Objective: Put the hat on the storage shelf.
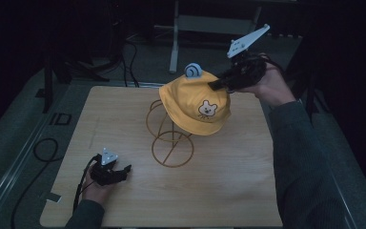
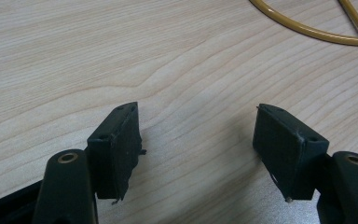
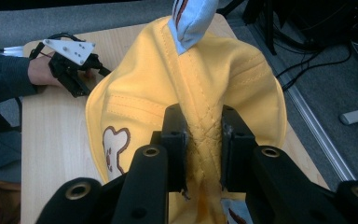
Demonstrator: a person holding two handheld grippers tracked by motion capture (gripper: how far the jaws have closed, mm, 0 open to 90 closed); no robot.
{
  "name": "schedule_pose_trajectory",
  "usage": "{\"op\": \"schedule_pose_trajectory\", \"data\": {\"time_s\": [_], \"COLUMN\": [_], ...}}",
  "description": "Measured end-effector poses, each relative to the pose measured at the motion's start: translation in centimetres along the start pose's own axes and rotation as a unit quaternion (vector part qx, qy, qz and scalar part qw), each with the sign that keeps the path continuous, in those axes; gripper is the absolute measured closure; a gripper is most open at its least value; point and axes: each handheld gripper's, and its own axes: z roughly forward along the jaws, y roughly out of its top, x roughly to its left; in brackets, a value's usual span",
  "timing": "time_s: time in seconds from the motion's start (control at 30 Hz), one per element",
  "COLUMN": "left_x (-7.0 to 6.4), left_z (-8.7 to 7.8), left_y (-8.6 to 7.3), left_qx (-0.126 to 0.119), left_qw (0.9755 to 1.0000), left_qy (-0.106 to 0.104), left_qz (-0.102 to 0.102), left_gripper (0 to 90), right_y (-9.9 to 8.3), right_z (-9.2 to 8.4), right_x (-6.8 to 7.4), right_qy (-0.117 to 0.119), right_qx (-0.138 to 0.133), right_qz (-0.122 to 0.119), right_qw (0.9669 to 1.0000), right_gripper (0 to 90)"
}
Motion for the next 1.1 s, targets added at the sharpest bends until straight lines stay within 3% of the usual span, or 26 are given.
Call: {"op": "schedule_pose_trajectory", "data": {"time_s": [0.8, 1.1], "left_x": [0.0, 0.0], "left_z": [0.0, 0.0], "left_y": [0.0, 0.0], "left_qx": [-0.001, 0.0], "left_qw": [1.0, 1.0], "left_qy": [0.0, 0.0], "left_qz": [0.0, 0.001], "left_gripper": [31.9, 31.8], "right_y": [2.8, 3.8], "right_z": [1.8, 3.7], "right_x": [1.0, 1.3], "right_qy": [0.006, 0.01], "right_qx": [0.011, 0.017], "right_qz": [-0.02, -0.024], "right_qw": [0.9997, 0.9995], "right_gripper": [75.2, 75.1]}}
